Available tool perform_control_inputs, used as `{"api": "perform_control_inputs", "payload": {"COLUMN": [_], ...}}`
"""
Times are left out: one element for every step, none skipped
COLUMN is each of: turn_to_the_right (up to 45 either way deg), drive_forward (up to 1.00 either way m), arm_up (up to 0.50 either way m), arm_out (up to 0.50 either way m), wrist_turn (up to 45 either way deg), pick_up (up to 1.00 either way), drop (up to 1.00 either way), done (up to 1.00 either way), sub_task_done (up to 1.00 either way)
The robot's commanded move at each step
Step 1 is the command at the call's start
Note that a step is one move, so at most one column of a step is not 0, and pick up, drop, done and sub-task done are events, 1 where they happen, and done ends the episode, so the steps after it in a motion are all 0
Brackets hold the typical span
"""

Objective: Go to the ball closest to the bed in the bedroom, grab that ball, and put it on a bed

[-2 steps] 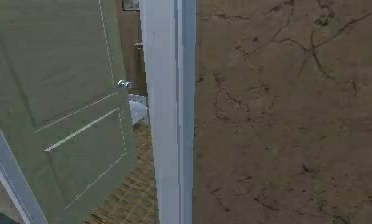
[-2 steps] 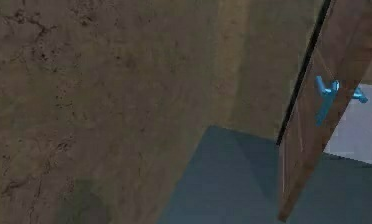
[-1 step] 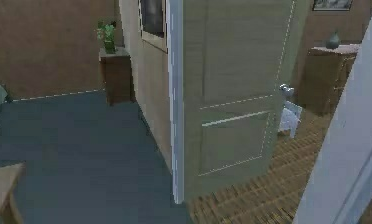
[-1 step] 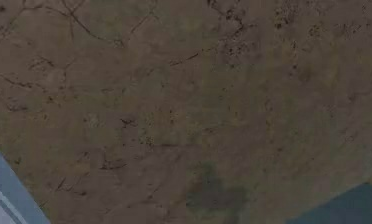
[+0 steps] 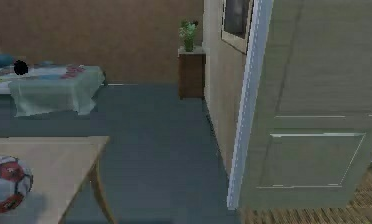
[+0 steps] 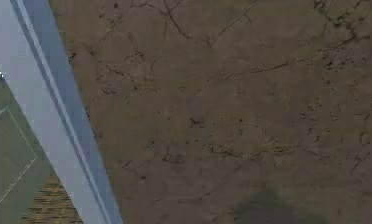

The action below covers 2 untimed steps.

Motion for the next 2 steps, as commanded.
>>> {"api": "perform_control_inputs", "payload": {"turn_to_the_right": [0.0,-3.0], "drive_forward": [1.00,0.00], "arm_up": [0.00,0.00], "arm_out": [0.00,0.00], "wrist_turn": [0.0,0.0], "pick_up": [0.00,0.00], "drop": [0.00,0.00], "done": [0.00,0.00], "sub_task_done": [0.00,0.00]}}
